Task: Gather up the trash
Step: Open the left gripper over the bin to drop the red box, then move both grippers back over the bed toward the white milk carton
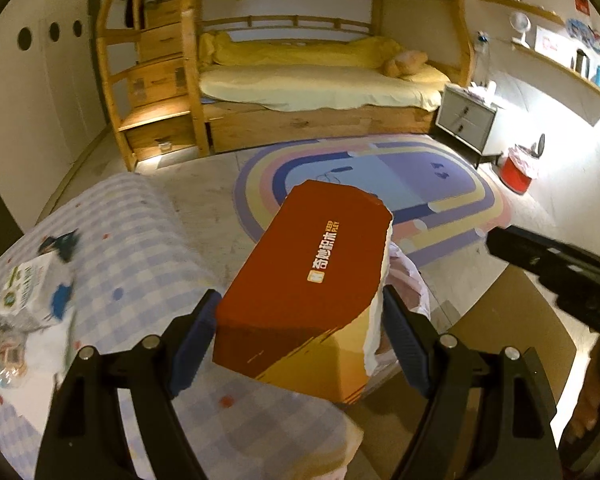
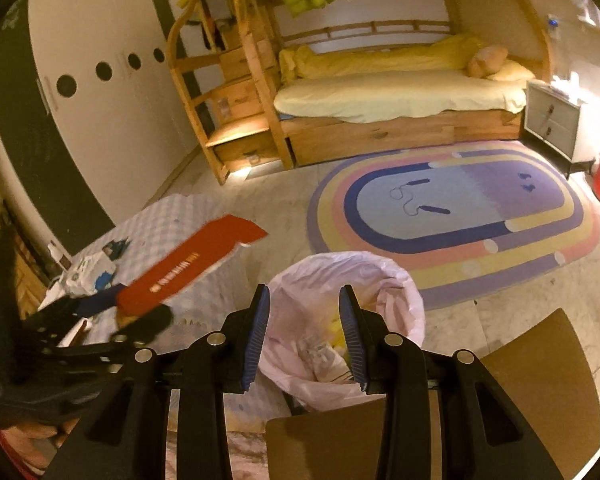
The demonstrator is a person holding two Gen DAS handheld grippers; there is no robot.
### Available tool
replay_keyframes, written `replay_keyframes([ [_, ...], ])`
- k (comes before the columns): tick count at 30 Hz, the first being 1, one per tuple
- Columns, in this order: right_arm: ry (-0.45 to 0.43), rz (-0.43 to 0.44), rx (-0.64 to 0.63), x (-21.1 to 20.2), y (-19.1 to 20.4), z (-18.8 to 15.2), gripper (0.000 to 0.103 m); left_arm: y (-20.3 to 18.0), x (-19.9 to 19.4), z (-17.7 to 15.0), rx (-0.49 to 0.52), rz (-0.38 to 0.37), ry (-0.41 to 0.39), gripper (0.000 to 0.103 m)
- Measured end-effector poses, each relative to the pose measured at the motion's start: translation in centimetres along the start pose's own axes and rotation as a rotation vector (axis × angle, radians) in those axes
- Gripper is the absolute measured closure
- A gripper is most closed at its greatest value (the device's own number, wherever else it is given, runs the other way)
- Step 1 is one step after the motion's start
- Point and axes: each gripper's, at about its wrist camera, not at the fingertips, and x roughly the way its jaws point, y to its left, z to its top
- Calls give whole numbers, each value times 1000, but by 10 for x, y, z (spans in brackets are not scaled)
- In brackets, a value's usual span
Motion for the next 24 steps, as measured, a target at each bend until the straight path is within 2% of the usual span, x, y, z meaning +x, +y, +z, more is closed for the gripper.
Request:
replay_keyframes([
  [6, -16, -25, 37, -1, -17, 5, 65, -18, 29, 15, 36, -14, 20, 24],
  [10, -17, -36, 47, 1, -19, 6, 65, -19, 35, 24, 41, -7, -1, 14],
  [18, -9, -15, 25, -1, -8, 3, 65, 16, -10, 11, -15, 60, -49, 14],
  [24, 5, 50, -32, -11, 28, -2, 65, 48, -49, -12, -69, 90, -60, 14],
])
